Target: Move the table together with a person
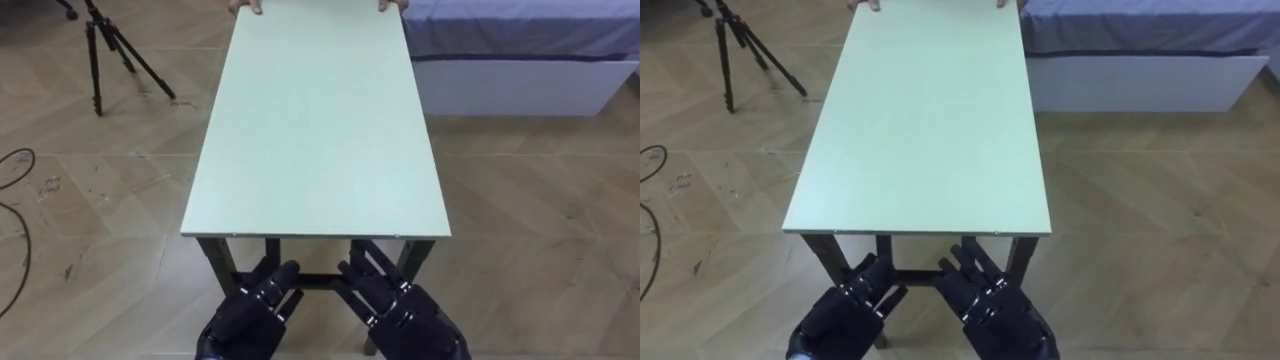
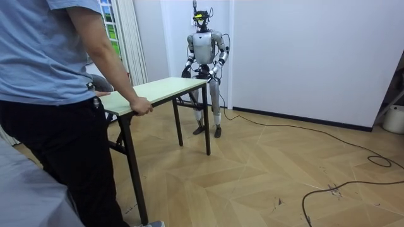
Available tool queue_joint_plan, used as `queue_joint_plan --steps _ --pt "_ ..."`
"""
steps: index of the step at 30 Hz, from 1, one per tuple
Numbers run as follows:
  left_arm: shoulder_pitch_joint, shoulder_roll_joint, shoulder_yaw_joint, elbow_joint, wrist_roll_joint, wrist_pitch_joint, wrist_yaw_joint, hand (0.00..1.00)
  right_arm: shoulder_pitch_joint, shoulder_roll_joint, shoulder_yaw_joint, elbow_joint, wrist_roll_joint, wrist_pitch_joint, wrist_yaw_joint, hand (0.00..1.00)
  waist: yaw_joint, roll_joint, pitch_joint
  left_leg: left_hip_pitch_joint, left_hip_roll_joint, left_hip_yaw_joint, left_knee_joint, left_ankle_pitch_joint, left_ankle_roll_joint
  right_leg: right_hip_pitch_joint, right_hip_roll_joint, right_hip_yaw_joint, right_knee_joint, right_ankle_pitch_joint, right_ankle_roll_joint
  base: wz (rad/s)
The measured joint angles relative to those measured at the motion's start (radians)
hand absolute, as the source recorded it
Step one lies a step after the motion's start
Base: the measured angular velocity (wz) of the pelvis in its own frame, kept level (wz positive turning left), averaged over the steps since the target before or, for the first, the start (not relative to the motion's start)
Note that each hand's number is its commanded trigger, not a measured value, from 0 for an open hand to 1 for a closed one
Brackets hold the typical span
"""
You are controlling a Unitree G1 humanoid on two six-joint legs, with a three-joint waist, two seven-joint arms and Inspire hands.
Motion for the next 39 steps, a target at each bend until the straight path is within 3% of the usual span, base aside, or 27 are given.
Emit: queue_joint_plan --steps 6,13,29,39 --pt "-0.005 0.0 0.017 0.0 -0.001 -0.002 0.0 0.0 0.001 0.0 0.0 0.0 0.022 0.003 -0.001 0.0 0.003 0.01 0.0066 0.016 0.002 0.0 -0.003 0.0 0.0 0.009 0.001 0.004 0.004 0.0 0.0 -0.02" --pt "-0.056 -0.004 0.086 0.0 0.002 -0.002 0.0 0.0 -0.003 -0.006 -0.006 -0.011 0.081 0.013 -0.027 0.0 0.027 0.021 0.0142 0.012 0.0 0.002 -0.003 0.0 0.0 0.004 -0.001 0.003 0.016 0.0 0.0 0.0" --pt "-0.067 -0.018 0.13 0.007 -0.002 0.003 0.018 0.0 -0.052 -0.016 -0.009 -0.028 0.089 0.043 -0.122 0.0 0.024 0.02 0.0163 0.023 0.0 0.0 -0.002 0.001 0.001 0.006 0.002 0.019 0.017 0.002 -0.002 -0.02" --pt "-0.094 -0.019 0.134 0.007 0.0 0.004 0.098 0.0 -0.1 -0.011 -0.009 -0.028 0.12 0.043 -0.217 0.0 0.028 0.017 0.0177 0.025 0.0 -0.001 -0.003 0.001 0.001 0.008 0.002 0.016 0.013 0.002 -0.003 0.0"
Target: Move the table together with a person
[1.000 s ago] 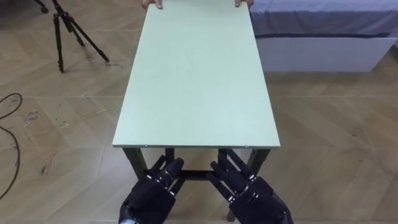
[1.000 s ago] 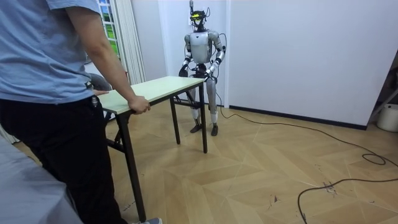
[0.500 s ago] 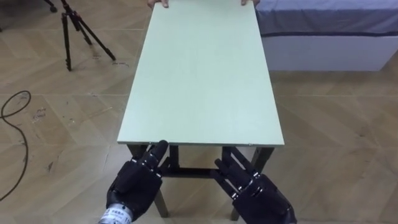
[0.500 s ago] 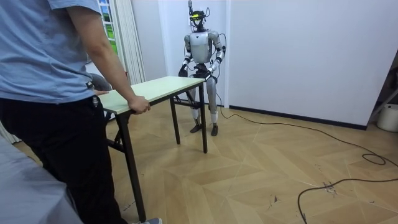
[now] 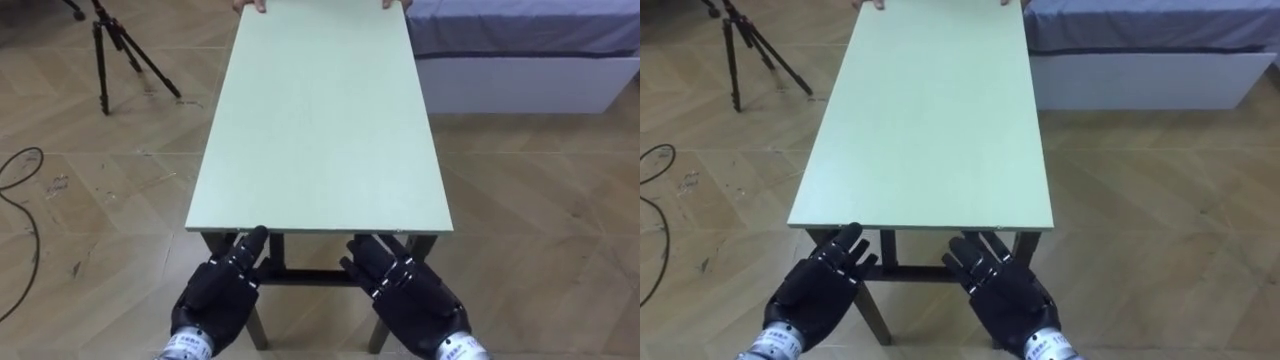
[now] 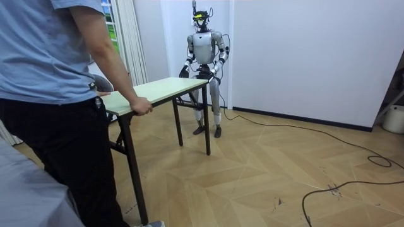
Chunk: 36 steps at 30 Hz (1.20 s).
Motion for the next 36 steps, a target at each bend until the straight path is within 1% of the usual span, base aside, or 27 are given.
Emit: queue_joint_plan --steps 3,5,10,15,17,23,26,28,30,33,36 --pt "-0.02 -0.003 0.016 0.0 -0.002 0.007 0.005 0.0 -0.003 0.003 0.0 0.0 0.026 0.0 -0.017 0.0 0.002 0.0 0.0003 0.007 0.0 0.0 -0.003 0.0 0.0 0.003 0.001 0.003 0.0 0.0 0.0 -0.03" --pt "-0.029 -0.003 0.016 0.0 -0.014 0.013 0.024 0.0 -0.005 0.005 0.0 0.0 0.042 0.0 -0.031 0.0 0.002 -0.001 0.0008 0.008 0.0 0.0 -0.003 0.0 0.0 0.004 0.001 0.006 0.0 0.0 0.0 -0.02" --pt "-0.034 -0.005 0.016 0.0 -0.022 0.023 0.077 0.0 -0.023 0.018 -0.001 0.013 0.077 -0.001 -0.061 0.0 -0.001 -0.003 0.0021 0.011 0.0 0.001 -0.003 0.0 0.0 0.006 0.002 0.006 0.0 0.001 -0.001 0.0" --pt "-0.035 -0.005 0.018 0.0 -0.028 0.036 0.111 0.0 -0.057 0.037 -0.027 0.072 0.081 -0.001 -0.061 0.0 -0.003 -0.003 0.0024 0.02 0.001 0.001 -0.003 0.0 0.0 0.015 0.002 0.007 -0.002 0.001 -0.001 0.0" --pt "-0.04 -0.005 0.022 0.0 -0.038 0.037 0.123 0.0 -0.07 0.036 -0.031 0.087 0.082 -0.001 -0.061 0.0 -0.003 -0.003 0.0024 0.02 0.001 0.001 -0.003 0.0 0.0 0.015 0.002 0.007 -0.001 0.001 -0.001 0.0" --pt "-0.043 -0.005 0.024 0.0 -0.038 0.04 0.132 0.0 -0.07 0.038 -0.031 0.088 0.083 -0.001 -0.061 0.0 -0.003 -0.003 0.0023 0.021 0.001 0.002 -0.003 0.0 0.0 0.015 0.002 0.007 -0.001 0.001 -0.001 0.0" --pt "-0.043 -0.006 0.025 0.0 -0.038 0.042 0.133 0.0 -0.072 0.038 -0.031 0.097 0.112 -0.001 -0.061 0.0 -0.003 -0.003 0.0022 0.023 0.001 0.002 -0.003 0.0 0.0 0.016 0.003 0.007 -0.001 0.001 -0.001 0.0" --pt "-0.046 -0.015 0.037 0.0 -0.038 0.05 0.138 0.0 -0.084 0.04 -0.041 0.117 0.121 -0.001 -0.061 0.0 -0.002 -0.003 0.0021 0.023 0.001 0.003 -0.003 0.0 0.0 0.016 0.003 0.007 -0.001 0.001 -0.002 0.0" --pt "-0.049 -0.017 0.037 0.0 -0.037 0.057 0.147 0.0 -0.088 0.041 -0.053 0.126 0.122 -0.001 -0.062 0.0 -0.001 -0.002 0.0017 0.023 0.001 0.003 -0.003 0.0 0.0 0.017 0.003 0.007 -0.001 0.001 -0.002 0.0" --pt "-0.053 -0.023 0.037 0.0 -0.036 0.062 0.153 0.0 -0.088 0.047 -0.064 0.127 0.17 0.001 -0.082 0.0 -0.001 0.0 0.0008 0.023 0.002 0.001 -0.003 0.0 0.0 0.017 0.003 0.007 -0.001 0.001 -0.002 0.0" --pt "-0.058 -0.034 0.037 0.001 -0.034 0.064 0.154 0.0 -0.089 0.07 -0.075 0.127 0.196 0.001 -0.1 0.0 -0.003 0.002 0.0008 0.021 0.001 0.0 -0.002 0.0 0.0 0.017 0.003 0.007 0.0 0.002 -0.002 0.0"
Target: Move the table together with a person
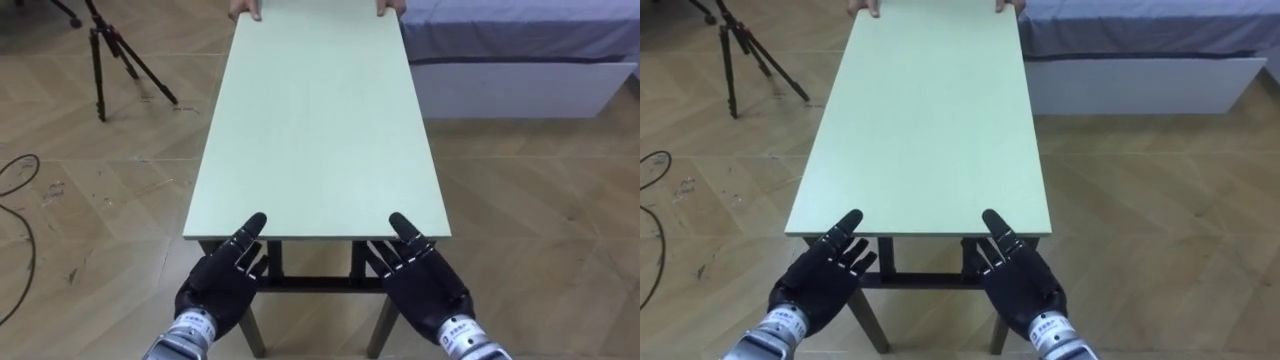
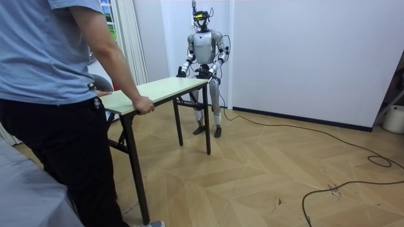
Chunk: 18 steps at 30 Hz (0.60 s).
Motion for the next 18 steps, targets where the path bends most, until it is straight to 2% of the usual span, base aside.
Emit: queue_joint_plan --steps 5,9,12,15,18 --pt "-0.018 -0.007 -0.002 0.046 0.0 0.001 0.002 0.0 -0.011 0.01 0.0 0.0 0.003 -0.003 -0.038 0.0 -0.003 0.004 -0.0012 -0.001 0.0 0.0 0.003 0.0 0.0 0.001 -0.001 -0.001 0.002 0.0 0.0 0.0" --pt "-0.037 -0.029 0.001 0.092 -0.001 0.001 0.016 0.0 -0.025 0.015 -0.001 0.0 0.004 -0.004 -0.065 0.0 -0.002 0.006 -0.0006 -0.001 0.0 -0.001 0.003 0.0 0.0 0.001 -0.002 0.0 0.002 0.0 0.0 0.0" --pt "-0.053 -0.045 0.001 0.126 -0.001 0.001 0.021 0.0 -0.029 0.032 -0.009 0.0 0.003 -0.01 -0.077 0.0 -0.001 0.011 0.0018 -0.001 0.0 -0.001 0.003 0.0 0.0 0.001 -0.001 0.001 0.002 0.0 0.0 0.0" --pt "-0.075 -0.048 0.001 0.175 -0.001 0.001 0.025 0.0 -0.042 0.046 -0.015 0.0 0.004 -0.014 -0.091 0.0 -0.003 0.021 0.0057 -0.004 0.0 -0.001 0.003 0.0 0.0 -0.002 -0.001 0.002 0.002 0.0 0.0 0.0" --pt "-0.078 -0.06 0.001 0.18 -0.002 0.0 0.026 0.0 -0.053 0.046 -0.016 0.0 0.004 -0.016 -0.103 0.0 -0.005 0.023 0.0048 -0.008 0.0 0.002 0.003 0.0 0.0 -0.005 -0.001 0.002 0.0 0.0 0.0 0.0"
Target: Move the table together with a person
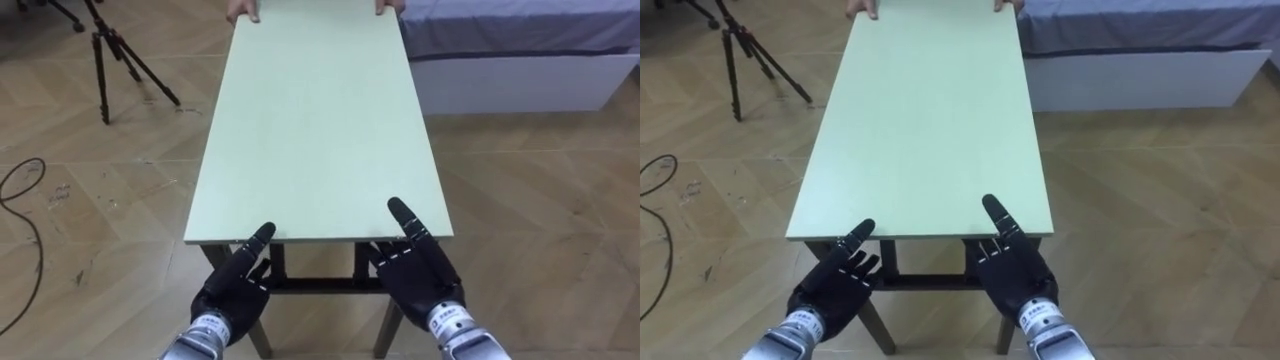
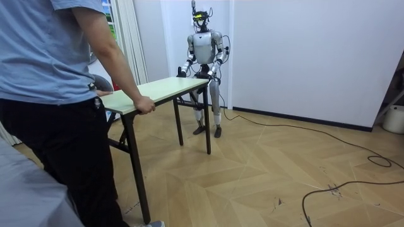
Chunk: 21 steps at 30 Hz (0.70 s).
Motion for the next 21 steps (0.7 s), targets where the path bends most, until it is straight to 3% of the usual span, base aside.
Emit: queue_joint_plan --steps 8,13,21 --pt "-0.024 -0.018 0.0 0.021 0.001 0.001 0.0 0.0 -0.008 0.014 0.001 0.0 -0.002 -0.006 -0.001 0.0 -0.003 0.002 -0.0012 -0.008 0.0 -0.002 0.0 0.0 0.0 -0.013 0.001 0.012 0.001 0.0 0.0 -0.04" --pt "-0.072 -0.019 0.0 0.021 0.021 0.003 0.001 0.0 -0.008 0.02 0.001 0.003 -0.001 -0.005 0.007 0.0 -0.006 0.002 -0.0013 -0.002 0.0 -0.002 -0.001 0.0 0.0 -0.008 0.002 0.014 0.001 0.0 0.0 0.0" --pt "-0.078 -0.019 0.018 0.016 0.021 0.002 0.019 0.0 -0.017 0.034 0.001 0.033 -0.002 -0.01 0.013 0.0 -0.01 0.001 -0.0014 0.011 0.001 -0.003 -0.003 0.0 0.0 0.006 0.003 0.014 -0.001 0.001 -0.001 0.0"
